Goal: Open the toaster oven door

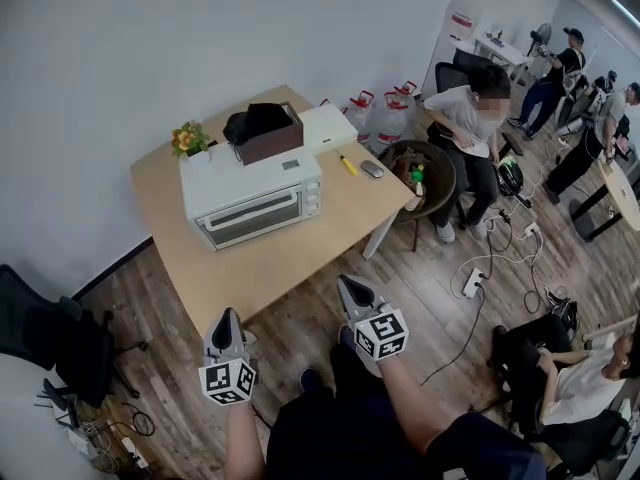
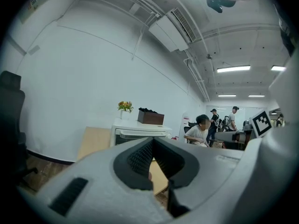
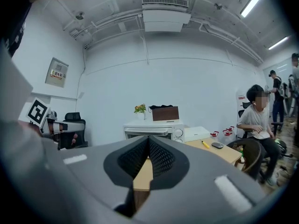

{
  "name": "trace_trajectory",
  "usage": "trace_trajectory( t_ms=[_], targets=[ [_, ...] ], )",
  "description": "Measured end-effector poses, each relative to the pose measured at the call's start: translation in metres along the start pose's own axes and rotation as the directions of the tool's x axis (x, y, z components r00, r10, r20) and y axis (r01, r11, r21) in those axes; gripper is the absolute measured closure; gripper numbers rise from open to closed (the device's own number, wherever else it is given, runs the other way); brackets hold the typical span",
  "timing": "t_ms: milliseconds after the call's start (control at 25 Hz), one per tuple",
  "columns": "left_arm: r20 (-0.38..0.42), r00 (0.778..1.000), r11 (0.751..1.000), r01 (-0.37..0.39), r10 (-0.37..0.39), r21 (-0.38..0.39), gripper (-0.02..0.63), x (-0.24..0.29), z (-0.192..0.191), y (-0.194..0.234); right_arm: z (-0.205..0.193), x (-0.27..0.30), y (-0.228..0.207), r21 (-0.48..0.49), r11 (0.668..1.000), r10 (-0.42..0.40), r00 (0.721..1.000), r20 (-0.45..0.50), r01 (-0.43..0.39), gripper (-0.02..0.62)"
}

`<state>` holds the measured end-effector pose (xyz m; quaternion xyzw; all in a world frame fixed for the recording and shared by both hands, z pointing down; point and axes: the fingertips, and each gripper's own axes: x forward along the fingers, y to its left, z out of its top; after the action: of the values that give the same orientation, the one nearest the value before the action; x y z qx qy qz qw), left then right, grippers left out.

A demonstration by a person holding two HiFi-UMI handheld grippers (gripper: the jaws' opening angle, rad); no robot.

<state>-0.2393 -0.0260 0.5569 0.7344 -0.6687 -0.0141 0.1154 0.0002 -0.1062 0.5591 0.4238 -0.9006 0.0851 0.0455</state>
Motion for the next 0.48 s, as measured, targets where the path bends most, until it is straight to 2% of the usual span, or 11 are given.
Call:
trace_trajectory(
  t_ms=[160,360,480],
  targets=[
    [-0.006,1.000,0.999,-0.025,0.025,0.021,0.611,0.009,-0.002,0.008,0.002,0.016,-0.003,-0.004,1.000,0.019,1.000,-0.003,-0.019,0.584],
    [0.000,0.998,0.998,-0.062,0.062,0.001,0.611,0.025,-0.003,0.020,0.002,0.042,-0.015,-0.013,0.999,0.042,0.999,-0.014,-0.042,0.584],
    [0.000,0.998,0.998,-0.060,0.060,0.004,0.611,0.036,-0.001,0.018,0.006,0.051,-0.020,-0.015,0.998,0.053,0.999,-0.013,-0.053,0.584]
  ],
)
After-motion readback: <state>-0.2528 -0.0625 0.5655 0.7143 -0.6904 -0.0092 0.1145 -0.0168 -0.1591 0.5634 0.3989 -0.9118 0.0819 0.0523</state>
